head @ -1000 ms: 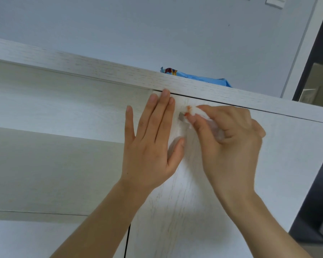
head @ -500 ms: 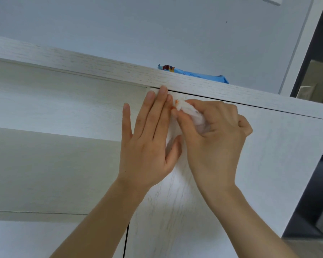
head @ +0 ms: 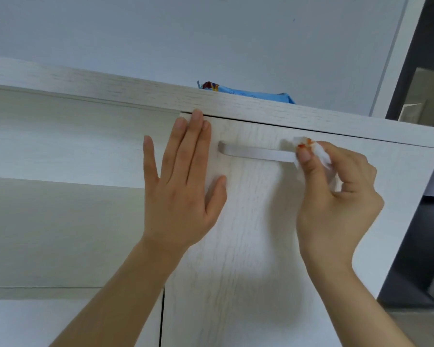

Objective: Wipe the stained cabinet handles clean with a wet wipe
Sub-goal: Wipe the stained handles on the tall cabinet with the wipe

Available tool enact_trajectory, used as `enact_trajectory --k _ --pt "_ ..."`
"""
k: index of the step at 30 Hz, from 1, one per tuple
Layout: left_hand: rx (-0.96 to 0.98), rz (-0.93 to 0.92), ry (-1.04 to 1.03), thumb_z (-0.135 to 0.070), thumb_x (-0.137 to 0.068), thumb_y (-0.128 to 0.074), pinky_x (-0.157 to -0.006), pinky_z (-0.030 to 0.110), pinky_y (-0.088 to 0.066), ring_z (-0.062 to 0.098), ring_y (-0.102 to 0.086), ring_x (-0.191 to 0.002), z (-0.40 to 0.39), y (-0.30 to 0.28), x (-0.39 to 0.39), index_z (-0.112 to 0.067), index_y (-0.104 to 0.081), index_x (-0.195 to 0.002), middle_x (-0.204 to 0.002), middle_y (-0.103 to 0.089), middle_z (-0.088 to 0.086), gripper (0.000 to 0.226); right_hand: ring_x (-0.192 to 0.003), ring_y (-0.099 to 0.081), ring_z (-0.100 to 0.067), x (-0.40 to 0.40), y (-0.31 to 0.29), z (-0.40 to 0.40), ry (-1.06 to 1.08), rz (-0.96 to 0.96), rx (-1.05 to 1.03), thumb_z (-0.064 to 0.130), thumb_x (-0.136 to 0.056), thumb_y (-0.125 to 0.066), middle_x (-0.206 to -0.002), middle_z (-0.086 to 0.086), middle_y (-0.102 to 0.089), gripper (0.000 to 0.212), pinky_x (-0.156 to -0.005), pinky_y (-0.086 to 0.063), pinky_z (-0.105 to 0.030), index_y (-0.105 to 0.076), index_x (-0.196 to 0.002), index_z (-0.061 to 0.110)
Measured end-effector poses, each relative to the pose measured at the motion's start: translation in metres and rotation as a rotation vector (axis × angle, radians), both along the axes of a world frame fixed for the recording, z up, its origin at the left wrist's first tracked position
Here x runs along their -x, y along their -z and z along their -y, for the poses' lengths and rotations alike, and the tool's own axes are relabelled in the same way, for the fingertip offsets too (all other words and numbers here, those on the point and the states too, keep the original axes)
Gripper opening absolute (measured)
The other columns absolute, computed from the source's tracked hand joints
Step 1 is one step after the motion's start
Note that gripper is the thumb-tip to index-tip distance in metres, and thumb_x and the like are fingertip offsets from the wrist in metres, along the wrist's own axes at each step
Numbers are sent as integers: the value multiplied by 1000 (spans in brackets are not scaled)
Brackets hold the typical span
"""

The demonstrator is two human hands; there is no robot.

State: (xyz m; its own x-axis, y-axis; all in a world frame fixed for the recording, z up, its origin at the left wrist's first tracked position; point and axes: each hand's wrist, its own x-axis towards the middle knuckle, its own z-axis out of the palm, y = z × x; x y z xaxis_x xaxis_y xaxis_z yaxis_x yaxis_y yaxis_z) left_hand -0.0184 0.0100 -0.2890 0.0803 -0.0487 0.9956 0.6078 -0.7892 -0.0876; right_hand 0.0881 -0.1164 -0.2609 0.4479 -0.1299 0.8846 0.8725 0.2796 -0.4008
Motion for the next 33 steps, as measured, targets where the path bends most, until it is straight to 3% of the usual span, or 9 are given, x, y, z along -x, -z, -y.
enact_trajectory --k 4,7,9,11,13,16,19,22,33 --pt "-1 -1 -5 -30 -95 -38 -113 58 -15 29 -21 -141 1 0 -1 4 -27 -144 -151 -22 14 60 -84 -62 3 -8 -5 5 -320 -316 -67 30 -86 -67 -86 14 -70 15 -77 -48 -12 -73 -98 23" --pt "6 -6 -20 -32 -96 -37 -113 58 -15 30 -20 -141 1 0 -2 4 -27 -144 -151 -22 16 61 -71 -57 6 -3 -7 5 -370 -331 -15 32 -88 -64 -76 15 -64 19 -71 -45 -10 -74 -96 18" --pt "16 -10 -36 -33 -96 -36 -114 57 -14 31 -19 -142 1 0 -2 5 -26 -144 -151 -23 17 62 -73 -56 3 5 -5 4 -370 -325 -20 31 -87 -66 -77 14 -61 9 -73 -44 -12 -74 -90 29" --pt "26 -19 -52 -35 -96 -35 -114 56 -13 31 -19 -142 2 1 -1 5 -26 -144 -152 -25 19 63 -80 -56 -4 12 -3 5 -338 -292 -29 27 -85 -67 -76 14 -58 11 -77 -45 -16 -69 -88 38" --pt "44 -30 -62 -36 -96 -35 -114 56 -12 32 -17 -142 3 1 -1 4 -25 -145 -152 -24 20 64 -83 -54 -13 15 -2 7 -309 -240 -19 23 -85 -67 -76 11 -55 14 -79 -44 -16 -70 -94 32" --pt "78 -62 -82 -38 -96 -35 -115 55 -10 30 -14 -143 6 0 2 3 -21 -146 -154 -20 18 66 -83 -52 -11 19 2 12 -229 -99 19 20 -85 -68 -77 11 -54 17 -77 -42 -11 -68 -101 26" --pt "81 -116 -122 -39 -97 -32 -115 53 -7 28 -13 -144 6 -1 11 0 -21 -147 -155 -19 17 65 -83 -55 -10 26 7 11 -206 49 90 23 -83 -66 -80 13 -52 18 -80 -49 -31 -67 -100 30" --pt "59 -166 -155 -40 -98 -31 -115 52 -5 29 -14 -144 6 5 22 -9 -24 -148 -155 -20 17 59 -83 -59 -12 29 7 5 -273 83 82 22 -84 -67 -85 9 -57 14 -78 -50 -46 -71 -97 22" --pt "114 -279 -308 -43 -100 -18 -116 50 -7 33 -11 -144 -2 28 35 -13 -16 -148 -154 -15 18 57 -75 -55 -11 17 9 -10 -178 246 -38 21 -85 -69 -82 7 -57 15 -65 -49 -39 -73 -96 11"
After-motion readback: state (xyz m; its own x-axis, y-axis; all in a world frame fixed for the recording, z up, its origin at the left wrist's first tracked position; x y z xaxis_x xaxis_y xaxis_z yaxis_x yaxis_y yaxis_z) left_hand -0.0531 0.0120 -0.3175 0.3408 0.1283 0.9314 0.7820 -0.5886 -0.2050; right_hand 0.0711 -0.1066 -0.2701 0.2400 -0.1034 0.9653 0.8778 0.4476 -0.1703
